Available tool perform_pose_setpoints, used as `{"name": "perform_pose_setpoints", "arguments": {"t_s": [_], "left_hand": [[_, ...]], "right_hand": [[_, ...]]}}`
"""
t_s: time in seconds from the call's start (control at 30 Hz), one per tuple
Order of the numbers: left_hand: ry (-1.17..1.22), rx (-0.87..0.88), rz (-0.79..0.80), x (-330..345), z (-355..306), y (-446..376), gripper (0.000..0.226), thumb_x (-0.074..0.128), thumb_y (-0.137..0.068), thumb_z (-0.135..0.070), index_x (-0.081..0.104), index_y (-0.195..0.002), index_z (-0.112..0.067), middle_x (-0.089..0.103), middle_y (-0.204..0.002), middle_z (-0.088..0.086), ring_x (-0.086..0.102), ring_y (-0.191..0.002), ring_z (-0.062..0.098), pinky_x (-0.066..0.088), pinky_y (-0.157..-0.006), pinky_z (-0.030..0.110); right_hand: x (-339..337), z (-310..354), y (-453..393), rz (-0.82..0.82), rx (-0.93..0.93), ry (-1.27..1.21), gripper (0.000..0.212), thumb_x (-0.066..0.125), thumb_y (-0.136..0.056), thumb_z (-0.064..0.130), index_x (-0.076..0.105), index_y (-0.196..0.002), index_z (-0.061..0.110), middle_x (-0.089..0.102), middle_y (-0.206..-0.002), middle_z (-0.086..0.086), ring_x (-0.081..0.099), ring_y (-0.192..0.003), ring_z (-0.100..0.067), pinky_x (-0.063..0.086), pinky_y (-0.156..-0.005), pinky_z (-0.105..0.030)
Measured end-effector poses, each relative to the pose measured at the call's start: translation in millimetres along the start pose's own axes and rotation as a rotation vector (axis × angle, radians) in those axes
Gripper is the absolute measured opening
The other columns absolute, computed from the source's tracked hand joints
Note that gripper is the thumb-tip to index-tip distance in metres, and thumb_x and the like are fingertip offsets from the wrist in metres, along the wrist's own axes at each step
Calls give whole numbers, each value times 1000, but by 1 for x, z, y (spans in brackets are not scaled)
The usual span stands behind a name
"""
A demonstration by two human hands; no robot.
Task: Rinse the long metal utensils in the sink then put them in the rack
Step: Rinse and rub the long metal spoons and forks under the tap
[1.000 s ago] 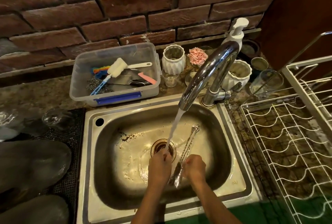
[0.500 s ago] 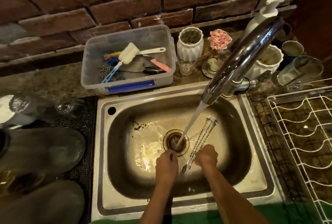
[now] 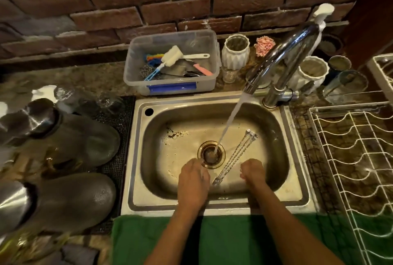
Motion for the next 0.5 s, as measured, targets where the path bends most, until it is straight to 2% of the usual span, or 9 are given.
{"name": "perform_pose_setpoints", "arguments": {"t_s": [0.1,0.17,0.23,0.33,0.37,0.47,0.5], "left_hand": [[-262,112,1,5,3,32,57,39,-102,-42,43,-153,-18,33,-165,13,28,-153,32,19,-125,44],[-365,110,15,12,10,55,67,26,-99,-57,34,-158,-25,18,-170,9,13,-158,31,6,-125,49],[-403,98,22,19,15,77,70,26,-98,-64,35,-157,-28,19,-169,8,13,-157,34,8,-126,54],[-445,95,14,26,18,93,69,30,-97,-67,38,-155,-30,27,-167,8,20,-155,35,9,-123,55],[-459,94,9,26,18,94,68,31,-97,-67,38,-155,-31,28,-167,8,22,-154,36,9,-122,55],[-484,99,-4,30,20,93,67,33,-97,-66,37,-155,-32,28,-167,7,22,-154,36,10,-122,57],[-490,102,-4,31,21,93,68,33,-97,-67,35,-156,-33,26,-168,7,20,-155,36,10,-122,57]], "right_hand": [[-18,6,15,-13,-139,-52,21,49,-95,5,67,-86,1,64,-86,-18,62,-89,-34,50,-72,-36],[-27,7,27,-5,-193,-60,19,52,-95,9,67,-83,7,65,-85,-11,61,-88,-29,47,-72,-32],[-39,12,36,-20,-244,-79,16,55,-94,13,70,-88,10,69,-92,-8,63,-92,-26,49,-82,-36],[-53,22,48,-14,-313,-159,14,56,-96,17,69,-97,17,68,-97,-2,62,-97,-23,49,-89,-39],[-59,26,51,-2,-334,-200,14,55,-97,19,68,-99,19,66,-96,0,61,-95,-20,49,-86,-37],[-77,46,53,78,-332,-420,18,51,-100,23,62,-114,18,56,-91,5,52,-75,-9,41,-64,-24],[-85,56,52,99,-333,-499,17,49,-101,23,60,-112,18,53,-88,5,50,-69,-8,39,-60,-22]]}}
Point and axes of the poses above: each hand's wrist, its own y-axis away from the middle knuckle, its own x-axis out of the palm, z = x × y, the point moved 4 cm from there along -y, towards the middle knuckle
